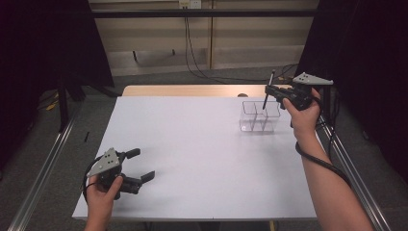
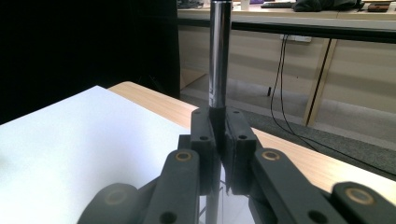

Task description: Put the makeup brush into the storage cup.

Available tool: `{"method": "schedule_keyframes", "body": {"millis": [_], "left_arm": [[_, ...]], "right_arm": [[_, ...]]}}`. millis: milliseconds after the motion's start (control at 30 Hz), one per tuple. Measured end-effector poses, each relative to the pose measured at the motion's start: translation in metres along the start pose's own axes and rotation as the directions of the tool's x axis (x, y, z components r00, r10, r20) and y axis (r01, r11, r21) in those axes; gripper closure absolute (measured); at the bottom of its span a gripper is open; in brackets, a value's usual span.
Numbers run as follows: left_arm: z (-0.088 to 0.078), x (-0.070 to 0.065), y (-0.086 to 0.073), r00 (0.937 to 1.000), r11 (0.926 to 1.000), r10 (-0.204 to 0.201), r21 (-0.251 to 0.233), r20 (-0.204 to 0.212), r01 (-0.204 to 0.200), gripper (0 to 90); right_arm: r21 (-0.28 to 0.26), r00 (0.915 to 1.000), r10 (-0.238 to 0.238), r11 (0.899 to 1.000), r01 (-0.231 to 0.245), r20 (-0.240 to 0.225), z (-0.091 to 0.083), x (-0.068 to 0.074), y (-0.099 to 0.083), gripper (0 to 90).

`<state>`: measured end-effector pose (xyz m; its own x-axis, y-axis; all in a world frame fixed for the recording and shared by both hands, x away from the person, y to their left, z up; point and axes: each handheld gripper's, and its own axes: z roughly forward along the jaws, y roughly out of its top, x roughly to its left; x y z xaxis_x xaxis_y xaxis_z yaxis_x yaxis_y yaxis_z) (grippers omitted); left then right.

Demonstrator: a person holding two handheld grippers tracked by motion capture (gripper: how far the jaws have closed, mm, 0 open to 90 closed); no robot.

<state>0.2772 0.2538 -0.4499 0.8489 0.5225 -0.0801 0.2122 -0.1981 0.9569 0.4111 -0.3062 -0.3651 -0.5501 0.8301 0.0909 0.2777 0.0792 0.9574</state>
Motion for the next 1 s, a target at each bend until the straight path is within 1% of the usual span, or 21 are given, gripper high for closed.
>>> {"method": "schedule_keyframes", "body": {"millis": [33,300,467,667,700,733,933,1000], "left_arm": [[0.0,0.0,0.0,1.0,1.0,0.006,0.002,-0.002,-0.006,1.3],[0.0,0.001,0.0,1.0,1.0,0.004,0.005,0.002,-0.004,1.3],[0.0,0.0,0.0,1.0,1.0,-0.002,-0.004,0.0,0.002,1.3],[0.0,0.0,0.0,1.0,1.0,-0.001,0.0,0.001,0.001,1.3],[0.0,0.0,0.0,1.0,1.0,0.006,0.003,0.0,-0.006,1.3],[0.0,0.0,0.0,1.0,1.0,0.0,-0.003,-0.001,0.0,1.3],[0.0,0.001,0.0,1.0,1.0,0.004,0.004,-0.001,-0.004,1.2],[0.0,0.0,0.0,1.0,1.0,0.005,0.004,-0.001,-0.005,1.3]], "right_arm": [[0.001,1.0,-0.004,1.0,0.004,0.002,0.0,0.0,0.0,84.3],[0.004,1.0,-0.006,1.0,0.006,-0.006,0.005,0.003,-0.001,84.3],[0.012,0.9999,-0.013,1.0,0.013,-0.007,0.008,0.005,-0.003,84.2],[0.016,0.9999,-0.012,1.0,0.012,-0.008,0.008,0.004,-0.006,84.2],[0.017,0.9999,-0.01,1.0,0.01,-0.008,0.008,0.004,-0.006,84.2],[0.017,0.9999,-0.009,1.0,0.009,-0.008,0.008,0.004,-0.007,84.2],[0.018,1.0,-0.004,1.0,0.004,-0.005,0.009,0.003,-0.01,84.2],[0.015,0.9999,-0.001,1.0,0.001,-0.01,0.009,0.002,-0.011,84.2]]}}
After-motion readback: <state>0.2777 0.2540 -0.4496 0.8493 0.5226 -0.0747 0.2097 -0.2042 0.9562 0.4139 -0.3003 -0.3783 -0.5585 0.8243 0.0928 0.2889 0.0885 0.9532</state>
